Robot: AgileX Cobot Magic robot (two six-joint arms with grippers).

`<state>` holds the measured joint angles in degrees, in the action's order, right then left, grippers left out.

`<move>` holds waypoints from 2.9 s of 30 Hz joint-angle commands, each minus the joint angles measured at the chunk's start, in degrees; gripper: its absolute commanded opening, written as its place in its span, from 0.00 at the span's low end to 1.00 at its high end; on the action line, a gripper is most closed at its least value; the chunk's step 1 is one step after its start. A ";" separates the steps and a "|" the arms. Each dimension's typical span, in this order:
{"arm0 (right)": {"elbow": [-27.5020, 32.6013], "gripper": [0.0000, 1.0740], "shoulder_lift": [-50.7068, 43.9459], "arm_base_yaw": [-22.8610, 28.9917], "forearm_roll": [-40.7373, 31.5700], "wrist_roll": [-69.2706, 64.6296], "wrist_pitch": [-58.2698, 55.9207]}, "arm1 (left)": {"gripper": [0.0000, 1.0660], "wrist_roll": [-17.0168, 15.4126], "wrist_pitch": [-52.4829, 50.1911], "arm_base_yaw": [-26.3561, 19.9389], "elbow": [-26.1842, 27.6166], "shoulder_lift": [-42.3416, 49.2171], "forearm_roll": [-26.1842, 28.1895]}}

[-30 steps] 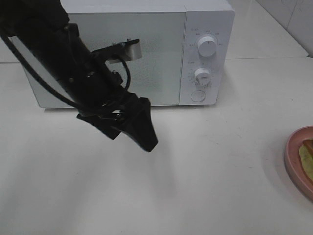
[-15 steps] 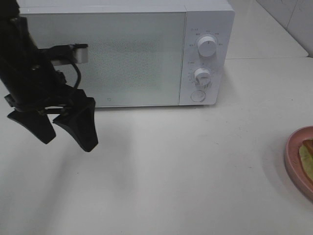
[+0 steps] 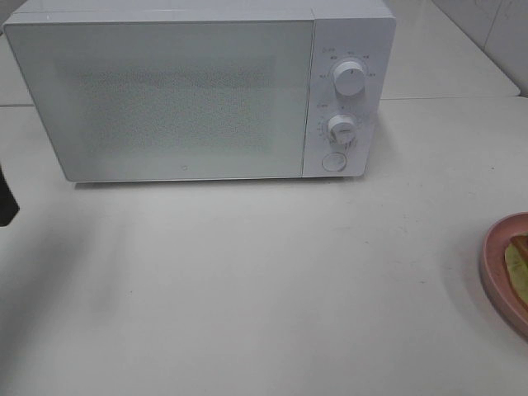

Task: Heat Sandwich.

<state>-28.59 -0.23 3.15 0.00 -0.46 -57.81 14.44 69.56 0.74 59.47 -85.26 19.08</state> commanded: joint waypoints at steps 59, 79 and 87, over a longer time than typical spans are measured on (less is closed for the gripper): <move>0.11 0.71 -1.49 -0.52 0.00 0.46 0.86 | 0.92 -12.55 -8.19 -3.50 -29.97 87.03 -15.07; 0.11 0.71 -1.49 -0.52 0.00 0.46 0.86 | 0.92 -13.92 -8.19 -3.50 -29.97 87.03 -16.16; 0.11 0.71 -1.49 -0.52 0.00 0.46 0.86 | 0.92 -13.92 -8.19 -3.50 -29.97 87.03 -16.16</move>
<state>-28.59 -0.23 3.15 0.00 -0.46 -57.81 0.97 61.99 -2.86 29.56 0.23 2.98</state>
